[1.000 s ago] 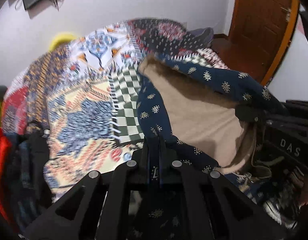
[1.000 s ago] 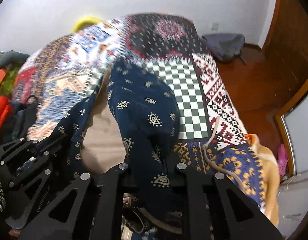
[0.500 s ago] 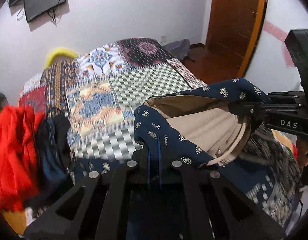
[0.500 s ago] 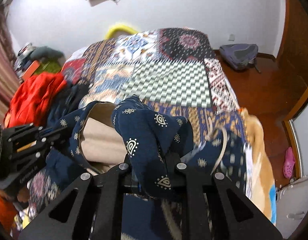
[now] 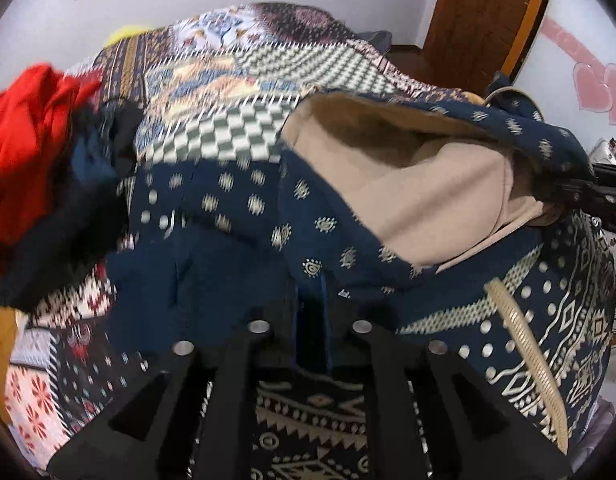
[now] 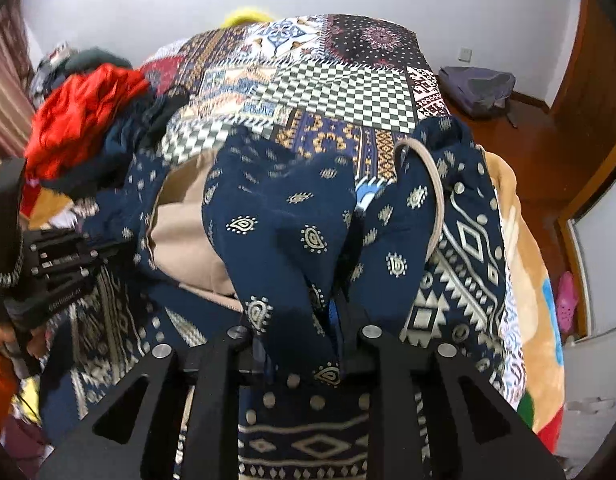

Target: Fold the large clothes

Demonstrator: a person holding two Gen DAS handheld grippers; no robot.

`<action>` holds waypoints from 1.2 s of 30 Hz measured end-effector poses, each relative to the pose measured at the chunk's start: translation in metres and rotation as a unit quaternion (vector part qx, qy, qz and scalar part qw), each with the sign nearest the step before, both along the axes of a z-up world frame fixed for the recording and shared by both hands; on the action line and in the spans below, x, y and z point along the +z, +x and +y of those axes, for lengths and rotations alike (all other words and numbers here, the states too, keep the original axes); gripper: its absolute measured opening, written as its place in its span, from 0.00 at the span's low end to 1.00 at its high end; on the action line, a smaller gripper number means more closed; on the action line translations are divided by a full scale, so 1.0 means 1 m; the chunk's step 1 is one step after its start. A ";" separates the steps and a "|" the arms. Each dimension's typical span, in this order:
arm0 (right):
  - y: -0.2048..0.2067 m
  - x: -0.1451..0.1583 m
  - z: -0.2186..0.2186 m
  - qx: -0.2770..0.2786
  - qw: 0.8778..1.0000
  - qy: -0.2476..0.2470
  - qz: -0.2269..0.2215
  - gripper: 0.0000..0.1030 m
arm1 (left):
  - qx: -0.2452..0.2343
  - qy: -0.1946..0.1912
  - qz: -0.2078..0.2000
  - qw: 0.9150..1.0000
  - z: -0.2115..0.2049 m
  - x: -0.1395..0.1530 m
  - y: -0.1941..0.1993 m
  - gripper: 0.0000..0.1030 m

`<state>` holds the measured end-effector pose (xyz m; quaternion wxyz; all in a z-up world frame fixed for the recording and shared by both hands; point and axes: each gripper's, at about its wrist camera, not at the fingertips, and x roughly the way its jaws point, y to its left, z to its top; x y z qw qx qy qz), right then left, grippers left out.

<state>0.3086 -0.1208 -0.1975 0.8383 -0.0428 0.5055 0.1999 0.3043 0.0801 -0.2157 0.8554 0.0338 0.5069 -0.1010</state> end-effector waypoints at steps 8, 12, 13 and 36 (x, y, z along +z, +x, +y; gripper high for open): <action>-0.022 0.026 0.022 0.022 0.998 -0.033 -0.053 0.37 | 0.025 -0.004 -0.010 1.000 0.010 0.016 -0.008 0.26; -0.016 0.040 0.032 0.031 0.996 -0.020 -0.075 0.45 | 0.029 -0.011 -0.036 0.999 0.014 0.036 -0.003 0.44; -0.015 0.041 0.034 0.032 0.996 -0.017 -0.077 0.45 | 0.029 -0.012 -0.042 0.999 0.014 0.039 -0.002 0.47; 0.050 -0.023 0.081 0.085 0.994 -0.063 -0.028 0.47 | 0.025 -0.104 0.028 0.994 0.006 -0.023 0.101 0.26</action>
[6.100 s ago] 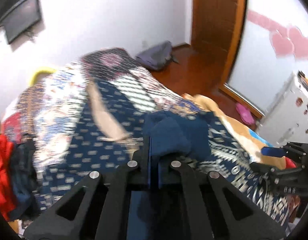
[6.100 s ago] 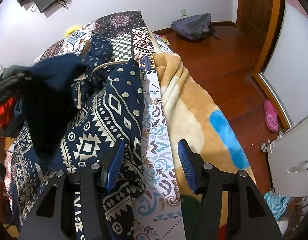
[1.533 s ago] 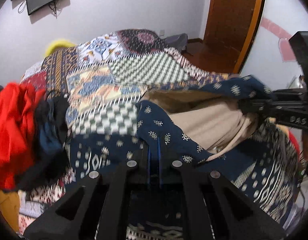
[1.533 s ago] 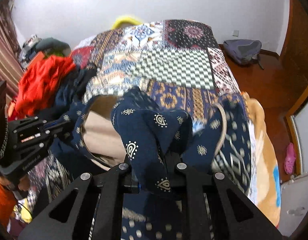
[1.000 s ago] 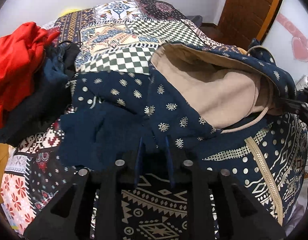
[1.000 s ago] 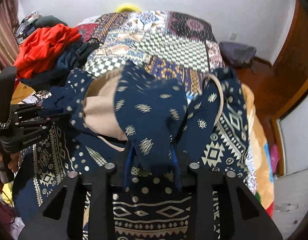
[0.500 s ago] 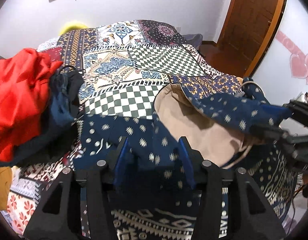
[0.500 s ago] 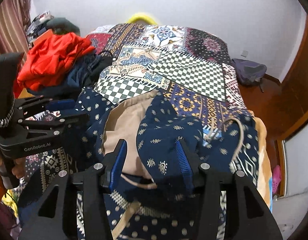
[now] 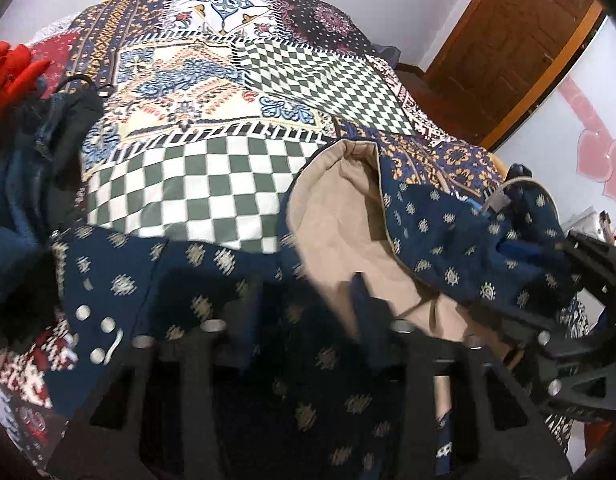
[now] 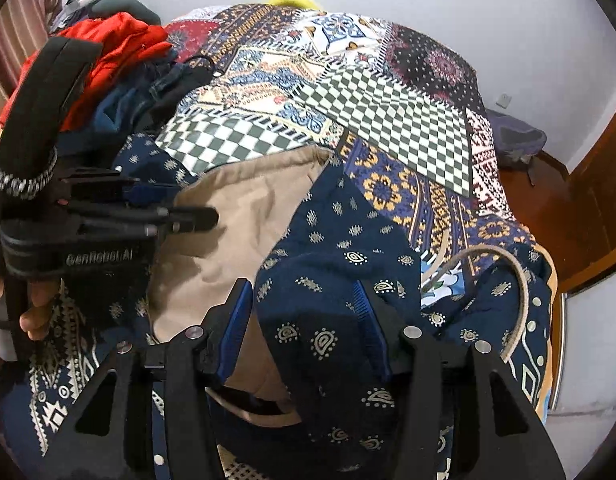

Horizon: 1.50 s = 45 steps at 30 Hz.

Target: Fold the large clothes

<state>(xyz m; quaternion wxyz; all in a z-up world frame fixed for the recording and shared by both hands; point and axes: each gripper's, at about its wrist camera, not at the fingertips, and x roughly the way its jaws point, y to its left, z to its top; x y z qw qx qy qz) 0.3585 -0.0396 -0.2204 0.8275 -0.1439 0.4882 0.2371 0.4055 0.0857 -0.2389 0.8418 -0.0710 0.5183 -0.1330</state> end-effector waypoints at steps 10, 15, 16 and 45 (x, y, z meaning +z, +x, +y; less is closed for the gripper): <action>-0.010 0.012 -0.036 -0.037 0.998 0.047 -0.006 0.39 | -0.026 0.002 -0.058 0.998 -0.015 0.045 -0.028 0.10; -0.028 0.031 -0.056 -0.060 0.995 0.071 -0.018 0.21 | -0.055 0.000 -0.098 0.994 -0.025 0.084 -0.066 0.10; -0.036 0.037 -0.061 -0.066 0.995 0.073 -0.023 0.20 | -0.059 0.000 -0.101 0.993 -0.026 0.087 -0.072 0.10; -0.112 0.053 -0.106 -0.100 0.993 0.061 -0.003 0.46 | -0.006 0.088 -0.048 0.995 0.025 0.046 -0.164 0.50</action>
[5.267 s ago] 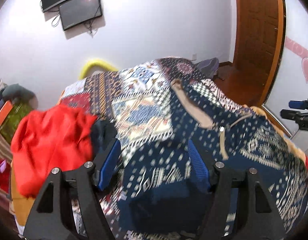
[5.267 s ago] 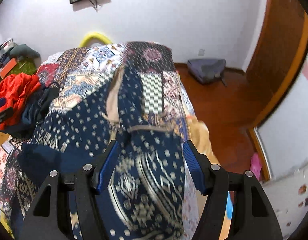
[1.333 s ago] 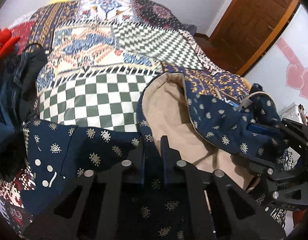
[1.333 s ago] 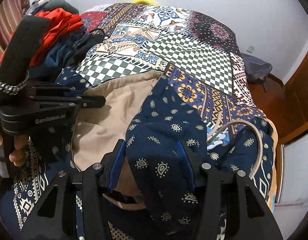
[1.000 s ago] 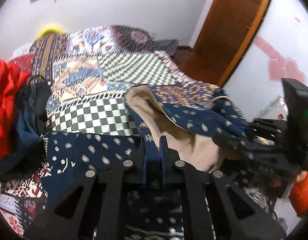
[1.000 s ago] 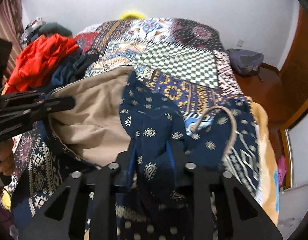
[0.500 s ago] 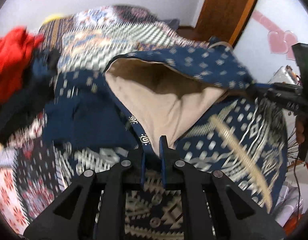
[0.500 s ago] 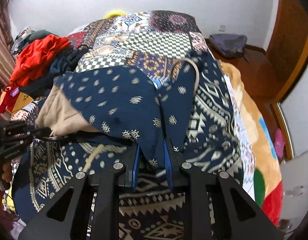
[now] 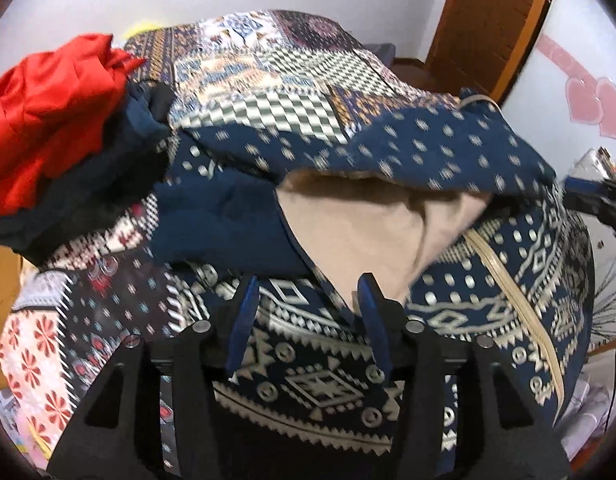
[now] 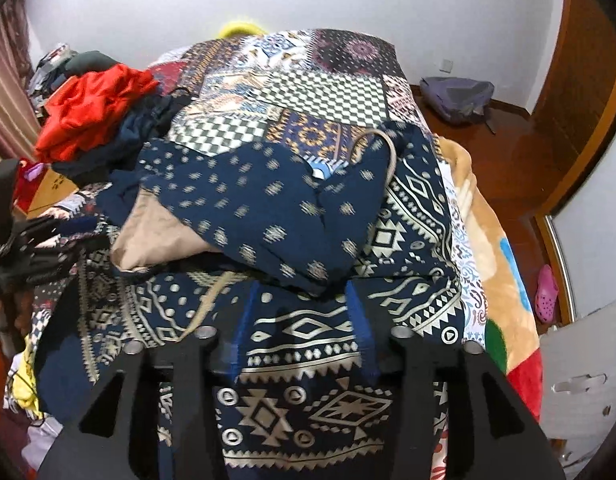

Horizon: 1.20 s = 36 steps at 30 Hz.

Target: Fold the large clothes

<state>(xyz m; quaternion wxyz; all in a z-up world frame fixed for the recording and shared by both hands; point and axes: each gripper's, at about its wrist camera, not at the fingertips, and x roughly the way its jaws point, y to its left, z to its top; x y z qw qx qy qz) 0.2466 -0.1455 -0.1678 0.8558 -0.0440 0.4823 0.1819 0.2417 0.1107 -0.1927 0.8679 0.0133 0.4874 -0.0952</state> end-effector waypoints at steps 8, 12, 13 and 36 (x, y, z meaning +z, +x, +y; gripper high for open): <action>0.009 0.000 0.027 0.031 0.999 -0.011 -0.006 0.47 | 0.007 -0.006 0.019 1.000 -0.001 -0.016 0.044 0.50; 0.016 -0.005 0.035 0.032 0.999 -0.011 -0.001 0.47 | -0.014 -0.004 0.029 0.999 -0.013 -0.028 0.067 0.50; 0.019 -0.007 0.035 0.032 0.999 -0.008 0.001 0.47 | -0.020 0.000 0.028 0.999 -0.017 -0.030 0.072 0.50; 0.028 -0.004 0.015 -0.012 0.999 0.031 0.012 0.47 | -0.129 -0.044 -0.074 0.988 -0.095 0.050 0.051 0.06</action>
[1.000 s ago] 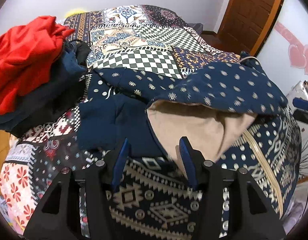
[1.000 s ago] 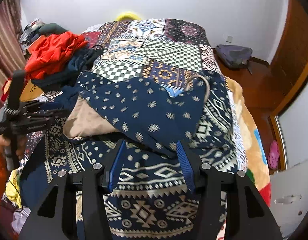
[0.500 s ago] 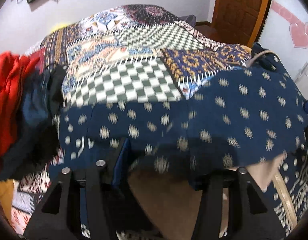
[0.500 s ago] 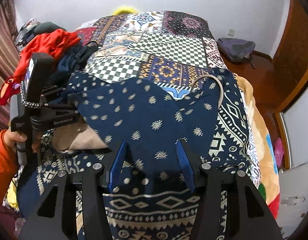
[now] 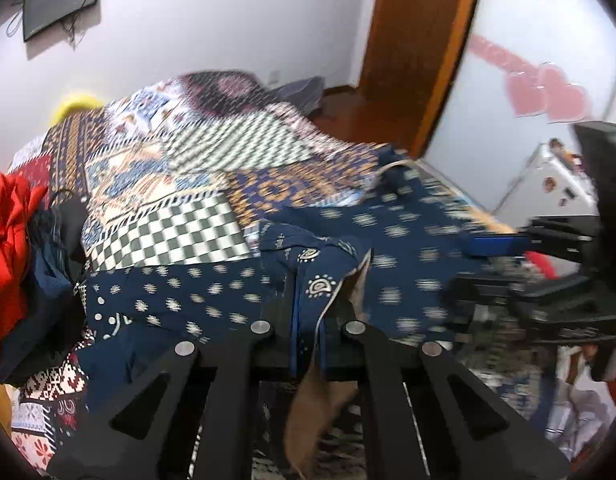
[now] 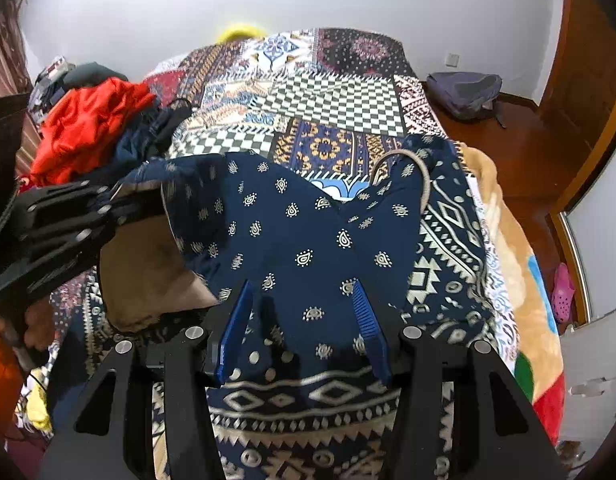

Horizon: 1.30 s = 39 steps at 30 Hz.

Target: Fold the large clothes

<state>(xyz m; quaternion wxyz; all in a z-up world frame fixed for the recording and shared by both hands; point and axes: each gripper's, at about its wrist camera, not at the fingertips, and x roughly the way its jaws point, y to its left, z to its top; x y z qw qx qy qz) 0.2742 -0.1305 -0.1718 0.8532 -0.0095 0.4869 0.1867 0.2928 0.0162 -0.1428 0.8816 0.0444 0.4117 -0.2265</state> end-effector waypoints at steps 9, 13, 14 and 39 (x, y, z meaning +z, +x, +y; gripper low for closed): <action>-0.039 0.041 -0.020 -0.003 0.999 0.015 -0.042 0.47 | -0.035 -0.027 0.006 0.999 -0.015 0.023 -0.071 0.06; -0.051 0.051 -0.023 -0.001 0.999 0.021 -0.049 0.47 | -0.045 -0.030 0.031 0.998 -0.016 0.010 -0.097 0.06; -0.055 0.052 -0.024 0.000 0.999 0.027 -0.045 0.47 | -0.041 -0.024 0.038 0.998 -0.016 0.005 -0.103 0.06; -0.026 -0.034 0.026 0.035 0.997 0.023 0.068 0.47 | 0.108 0.005 -0.017 0.994 0.047 0.041 -0.090 0.71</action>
